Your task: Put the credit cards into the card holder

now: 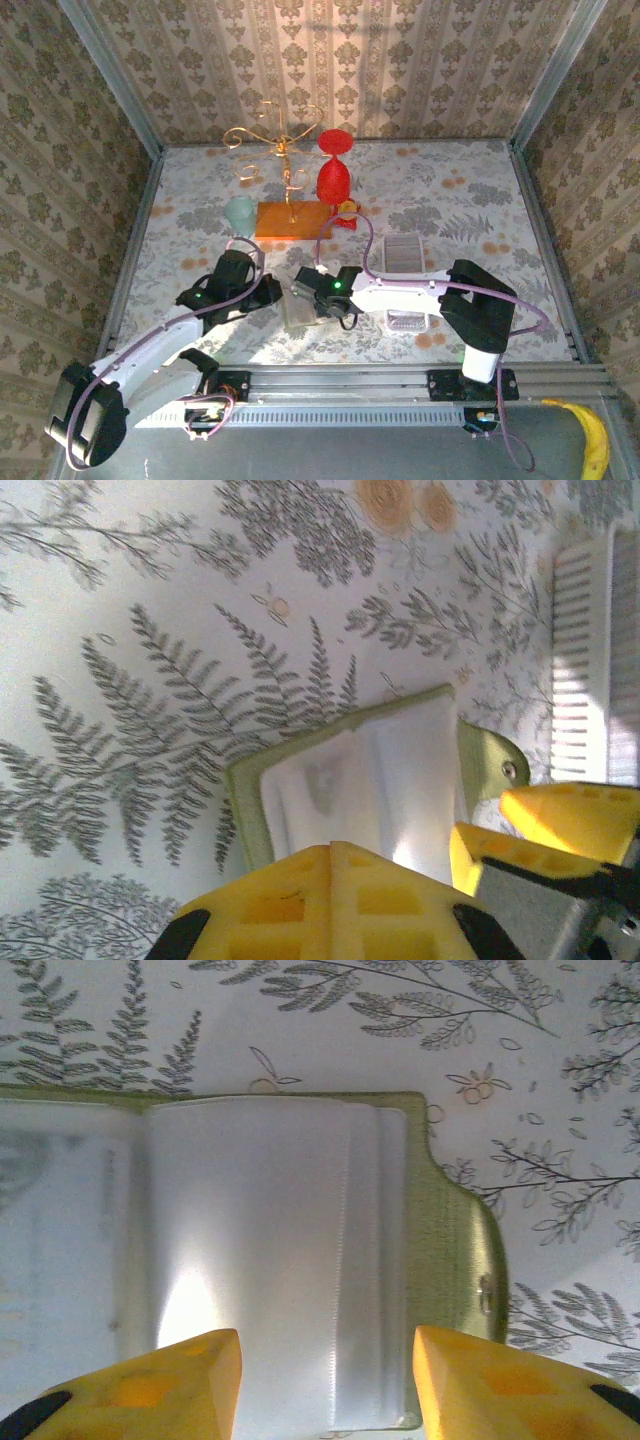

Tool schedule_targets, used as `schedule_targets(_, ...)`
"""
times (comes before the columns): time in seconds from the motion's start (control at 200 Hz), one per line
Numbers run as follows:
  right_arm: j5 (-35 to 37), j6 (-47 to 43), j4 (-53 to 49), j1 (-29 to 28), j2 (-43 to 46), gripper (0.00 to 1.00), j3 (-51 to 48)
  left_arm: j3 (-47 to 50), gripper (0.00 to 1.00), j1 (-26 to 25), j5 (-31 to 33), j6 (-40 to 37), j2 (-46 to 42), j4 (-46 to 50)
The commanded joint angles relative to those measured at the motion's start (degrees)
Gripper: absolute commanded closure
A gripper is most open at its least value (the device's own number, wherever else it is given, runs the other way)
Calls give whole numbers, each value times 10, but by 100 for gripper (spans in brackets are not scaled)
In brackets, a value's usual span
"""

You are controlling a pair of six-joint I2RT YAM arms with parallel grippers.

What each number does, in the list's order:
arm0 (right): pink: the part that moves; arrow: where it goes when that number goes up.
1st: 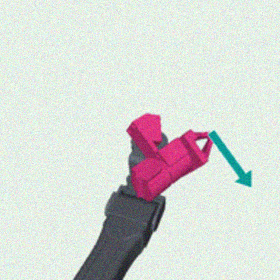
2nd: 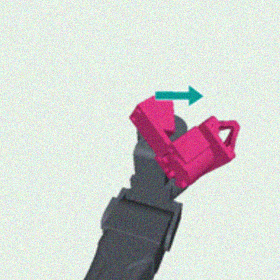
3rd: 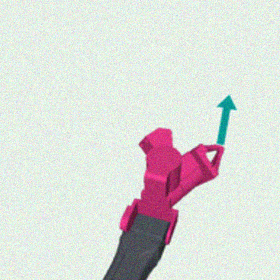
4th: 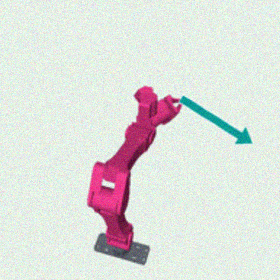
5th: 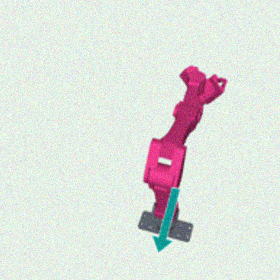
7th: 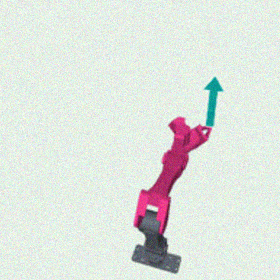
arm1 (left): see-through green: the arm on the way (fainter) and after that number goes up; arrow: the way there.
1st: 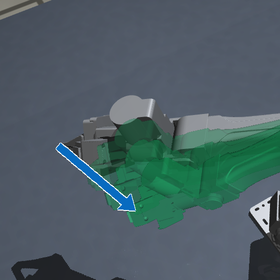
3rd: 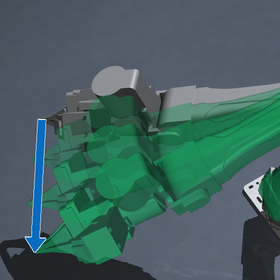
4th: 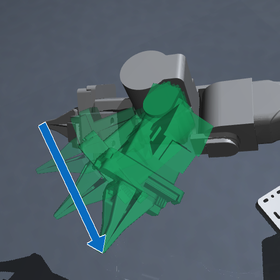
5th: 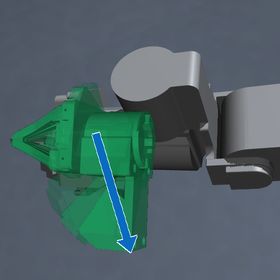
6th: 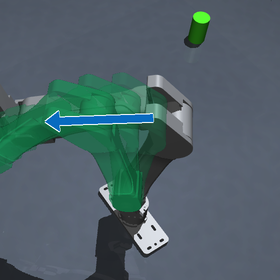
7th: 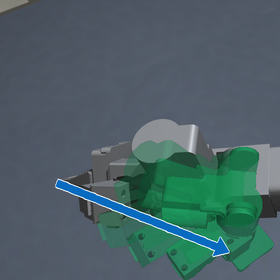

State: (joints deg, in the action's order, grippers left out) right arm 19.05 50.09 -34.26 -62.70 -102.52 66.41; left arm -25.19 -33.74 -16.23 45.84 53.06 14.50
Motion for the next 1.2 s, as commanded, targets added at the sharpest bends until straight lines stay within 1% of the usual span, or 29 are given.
schedule_targets(0.0,39,-16,-32,-2,15,50,2,-22,100,-17,-34,2,13,-16)
schedule_targets(0.095,27,-48,5,-3,58,50,-20,-35,100,-37,-35,-6,38,-18)
schedule_targets(0.2,37,-135,65,-2,140,50,-65,-33,100,-51,-30,-5,69,-31)
schedule_targets(0.245,36,-192,88,1,178,49,-86,-29,100,-54,-29,-3,80,-36)
schedule_targets(0.305,31,-287,110,4,222,49,-111,-21,100,-57,-28,0,93,-48)
schedule_targets(0.375,22,-419,116,3,286,50,-137,-10,100,-63,-29,3,110,-63)
schedule_targets(0.405,17,-474,111,4,307,53,-149,-6,100,-68,-31,3,116,-69)
schedule_targets(0.49,-31,-670,65,5,363,53,-185,3,100,-79,-31,3,130,-78)
schedule_targets(0.525,-47,-739,31,5,385,50,-197,8,100,-84,-29,3,132,-79)
schedule_targets(0.565,-53,-811,-8,6,411,44,-212,14,100,-87,-26,3,131,-78)
schedule_targets(0.62,-58,-877,-43,16,445,42,-230,24,100,-90,-17,4,128,-77)
schedule_targets(0.705,-86,-928,-82,62,488,42,-241,37,100,-90,-7,4,123,-67)
schedule_targets(0.795,-131,-958,-112,128,519,37,-245,51,100,-91,-4,5,115,-68)
schedule_targets(0.85,-131,-981,-110,158,527,31,-256,57,100,-90,-4,6,113,-69)
schedule_targets(0.94,-118,-1031,-99,194,526,25,-279,61,100,-90,-2,4,111,-69)
schedule_targets(1.035,-120,-1055,-75,216,517,23,-297,60,100,-91,0,4,112,-74)
schedule_targets(1.155,-128,-1063,-49,219,501,18,-305,59,100,-91,4,3,113,-75)
schedule_targets(1.195,-126,-1067,-39,220,492,13,-309,60,100,-92,5,2,113,-76)
